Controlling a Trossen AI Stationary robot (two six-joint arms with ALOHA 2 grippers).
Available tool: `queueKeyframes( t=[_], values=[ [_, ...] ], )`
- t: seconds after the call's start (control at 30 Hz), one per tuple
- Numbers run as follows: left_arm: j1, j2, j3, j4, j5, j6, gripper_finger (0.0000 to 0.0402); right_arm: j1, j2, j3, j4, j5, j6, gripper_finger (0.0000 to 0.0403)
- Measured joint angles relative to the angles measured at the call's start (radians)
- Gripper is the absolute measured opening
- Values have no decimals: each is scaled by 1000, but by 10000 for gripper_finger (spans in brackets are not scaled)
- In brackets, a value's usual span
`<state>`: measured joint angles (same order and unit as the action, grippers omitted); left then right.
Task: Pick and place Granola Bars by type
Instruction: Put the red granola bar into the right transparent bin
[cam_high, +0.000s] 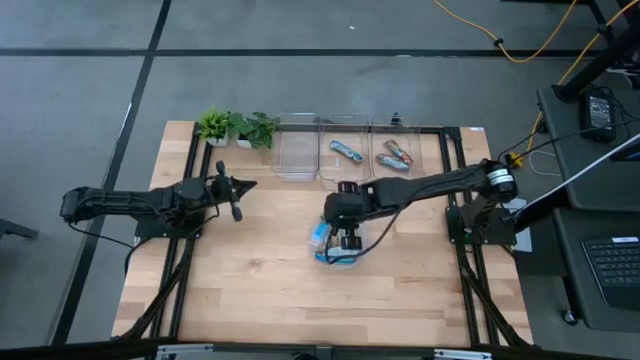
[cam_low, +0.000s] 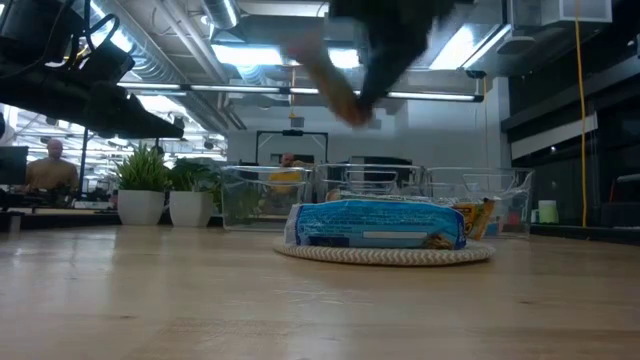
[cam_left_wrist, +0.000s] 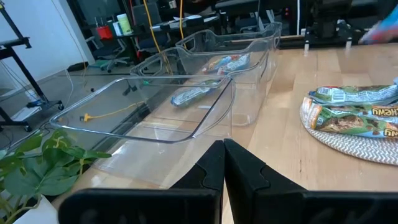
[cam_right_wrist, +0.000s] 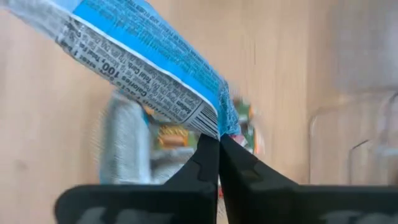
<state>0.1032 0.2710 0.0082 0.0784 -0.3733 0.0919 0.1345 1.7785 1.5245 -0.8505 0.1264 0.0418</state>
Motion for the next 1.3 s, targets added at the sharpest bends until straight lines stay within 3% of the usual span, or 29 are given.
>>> queueKeyframes(
  t=[0.33, 1.3],
  values=[
    [0, 0, 0, 0, 0, 0, 4, 37, -84, 153, 1, -38, 36, 6],
    [0, 0, 0, 0, 0, 0, 4, 38, -112, 156, 19, -77, 5, 5]
  ],
)
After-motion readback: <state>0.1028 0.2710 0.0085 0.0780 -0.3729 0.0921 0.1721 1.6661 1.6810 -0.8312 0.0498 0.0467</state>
